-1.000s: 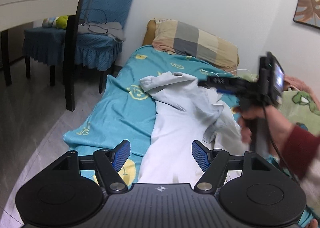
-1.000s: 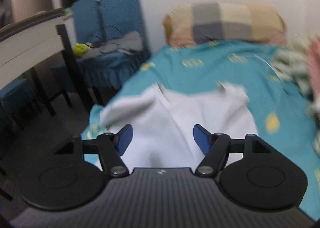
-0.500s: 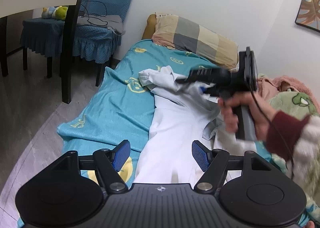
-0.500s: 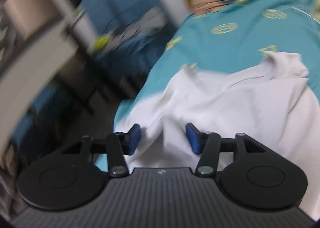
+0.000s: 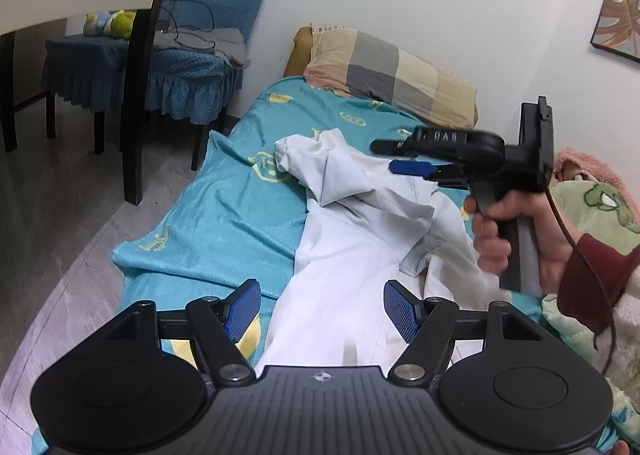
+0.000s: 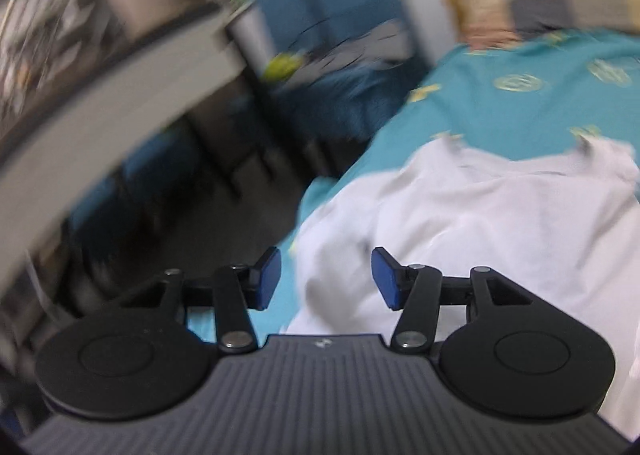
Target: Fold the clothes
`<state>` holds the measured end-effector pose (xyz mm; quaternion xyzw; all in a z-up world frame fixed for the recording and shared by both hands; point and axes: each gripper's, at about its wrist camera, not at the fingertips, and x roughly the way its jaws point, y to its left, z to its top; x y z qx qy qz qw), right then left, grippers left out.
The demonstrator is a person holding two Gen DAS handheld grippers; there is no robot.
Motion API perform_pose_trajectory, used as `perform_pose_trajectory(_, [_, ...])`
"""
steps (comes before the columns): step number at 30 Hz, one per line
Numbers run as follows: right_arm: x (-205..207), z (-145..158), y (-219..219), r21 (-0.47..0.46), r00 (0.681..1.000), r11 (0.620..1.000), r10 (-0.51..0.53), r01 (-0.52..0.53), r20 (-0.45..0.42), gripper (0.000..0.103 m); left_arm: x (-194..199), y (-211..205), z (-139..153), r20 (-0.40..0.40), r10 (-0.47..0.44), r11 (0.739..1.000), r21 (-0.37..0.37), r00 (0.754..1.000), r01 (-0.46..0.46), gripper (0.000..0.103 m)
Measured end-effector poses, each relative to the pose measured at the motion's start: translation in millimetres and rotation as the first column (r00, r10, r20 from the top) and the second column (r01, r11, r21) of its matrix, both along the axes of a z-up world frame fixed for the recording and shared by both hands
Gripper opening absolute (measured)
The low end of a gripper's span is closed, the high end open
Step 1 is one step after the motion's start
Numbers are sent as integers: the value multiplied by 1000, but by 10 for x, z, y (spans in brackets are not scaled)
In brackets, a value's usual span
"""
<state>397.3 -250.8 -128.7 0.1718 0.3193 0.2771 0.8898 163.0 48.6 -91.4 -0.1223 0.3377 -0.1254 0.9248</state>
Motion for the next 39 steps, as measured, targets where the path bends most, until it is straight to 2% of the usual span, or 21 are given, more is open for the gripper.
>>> perform_pose_trajectory(1, [74,-44,-39,15,999,999,-33,33,-23,54,11,0,-15,-4,-1,1000,-3,1000,1,70])
perform_pose_trajectory(4, [271,-182,8,35,996,999,-25,28,-81,54,38,-15,-55,-12,-3,1000,2,1000,3,70])
perform_pose_trajectory(8, [383,-274,307,-22,988,993,110,-113,-110,53,52,-48,-97,-20,-6,1000,14,1000,6,70])
perform_pose_trajectory(10, [362,-268,482,-94,981,980,164,-173,-103,50,47,-67,-111,-21,-9,1000,21,1000,9,70])
perform_pose_trajectory(11, [321,-241,521,-116,982,977,170,-178,-81,29,44,-78,-115,-20,-11,1000,26,1000,11,70])
perform_pose_trajectory(13, [244,-160,525,-116,986,979,163,-166,-32,6,38,-102,-120,-18,-14,999,34,1000,15,70])
perform_pose_trajectory(18, [94,130,257,-37,995,999,29,-26,98,4,11,-140,-124,-10,-22,999,40,1000,22,70])
perform_pose_trajectory(22, [130,216,39,-23,983,991,-125,129,135,4,6,-171,-138,-10,-26,998,53,1000,26,70])
perform_pose_trajectory(26, [241,200,-111,-54,944,952,-290,302,154,4,10,-197,-162,-13,-32,998,60,999,32,70])
perform_pose_trajectory(30, [402,92,-199,-108,876,875,-453,473,168,4,29,-225,-203,-18,-37,996,84,999,38,70])
perform_pose_trajectory(35, [465,-75,-391,-54,840,840,-534,540,96,7,72,-213,-259,-37,-34,995,88,999,37,70])
perform_pose_trajectory(39, [310,-150,-567,-34,849,848,-529,529,7,12,77,-213,-263,-42,-35,996,77,999,38,70])
